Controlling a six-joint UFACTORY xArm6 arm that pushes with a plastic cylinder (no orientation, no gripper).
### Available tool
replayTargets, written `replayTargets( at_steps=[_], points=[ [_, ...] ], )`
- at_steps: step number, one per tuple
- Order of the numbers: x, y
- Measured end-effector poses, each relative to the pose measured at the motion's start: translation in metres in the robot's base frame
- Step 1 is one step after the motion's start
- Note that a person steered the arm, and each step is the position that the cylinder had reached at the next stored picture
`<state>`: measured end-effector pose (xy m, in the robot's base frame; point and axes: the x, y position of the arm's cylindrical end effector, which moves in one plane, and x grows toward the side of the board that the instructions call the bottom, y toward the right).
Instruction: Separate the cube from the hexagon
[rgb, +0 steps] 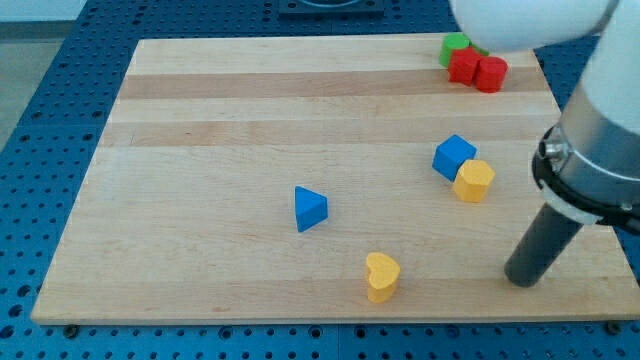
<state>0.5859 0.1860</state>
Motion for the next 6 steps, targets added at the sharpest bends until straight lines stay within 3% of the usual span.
replayTargets(
  at_steps=[3, 4, 6],
  points=[
    [-0.093, -0.043],
    [-0.146, -0.061],
    [-0.294, -0.072]
  ],
)
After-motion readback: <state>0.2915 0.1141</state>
